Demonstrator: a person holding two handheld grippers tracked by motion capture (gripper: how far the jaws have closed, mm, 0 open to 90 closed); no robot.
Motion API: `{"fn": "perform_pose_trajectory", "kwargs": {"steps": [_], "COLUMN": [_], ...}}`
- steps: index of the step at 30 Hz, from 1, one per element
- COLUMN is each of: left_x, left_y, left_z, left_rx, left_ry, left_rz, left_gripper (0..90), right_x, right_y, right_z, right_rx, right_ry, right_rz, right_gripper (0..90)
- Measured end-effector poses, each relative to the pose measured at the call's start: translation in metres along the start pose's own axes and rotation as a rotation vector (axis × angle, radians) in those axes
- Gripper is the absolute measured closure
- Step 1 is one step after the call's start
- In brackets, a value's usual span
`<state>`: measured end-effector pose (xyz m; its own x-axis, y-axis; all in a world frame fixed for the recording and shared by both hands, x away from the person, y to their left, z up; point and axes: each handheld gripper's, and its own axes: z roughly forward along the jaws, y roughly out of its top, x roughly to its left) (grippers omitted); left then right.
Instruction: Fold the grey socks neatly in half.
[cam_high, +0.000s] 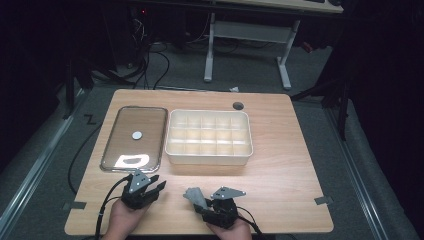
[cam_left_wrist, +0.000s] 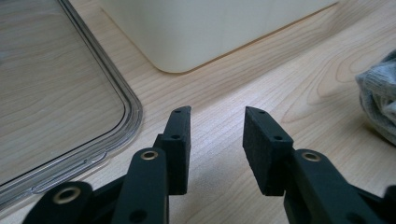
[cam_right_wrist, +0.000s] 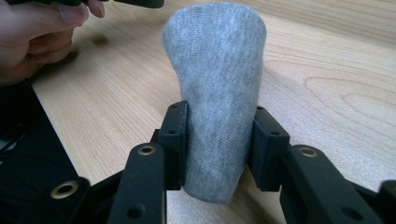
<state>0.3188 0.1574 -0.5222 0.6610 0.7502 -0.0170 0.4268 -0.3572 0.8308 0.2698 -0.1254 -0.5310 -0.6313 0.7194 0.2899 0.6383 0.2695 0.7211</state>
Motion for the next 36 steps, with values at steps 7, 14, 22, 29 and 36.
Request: {"fn": "perform_pose_trajectory", "kwargs": {"steps": [7,14,22,29,36], "left_x": [-0.002,-0.001,-0.001,-0.002,-0.005], "left_y": [0.0,-0.001,-0.002,-0.002,-0.002], "left_z": [-0.001,-0.002,-0.003,-0.001,-0.001], "left_rx": [0.0,-0.002,-0.011,-0.009,-0.011], "left_ry": [0.015,0.007,-0.017,-0.037,-0.033], "left_rz": [0.017,0.0,0.01,0.028,0.054], "left_gripper": [59.5,57.4,56.3,54.5,51.9], "right_x": [0.0,-0.003,-0.004,-0.013,-0.029], "right_y": [0.001,0.001,0.005,0.011,0.019], "right_z": [-0.002,-0.005,-0.009,-0.021,-0.046], "right_rx": [-0.009,-0.017,-0.003,0.038,0.105], "right_ry": [0.006,-0.012,-0.061,-0.144,-0.259], "right_rz": [-0.015,-0.005,-0.003,-0.056,-0.126], "right_gripper": [65.6,66.1,67.1,67.2,67.2]}}
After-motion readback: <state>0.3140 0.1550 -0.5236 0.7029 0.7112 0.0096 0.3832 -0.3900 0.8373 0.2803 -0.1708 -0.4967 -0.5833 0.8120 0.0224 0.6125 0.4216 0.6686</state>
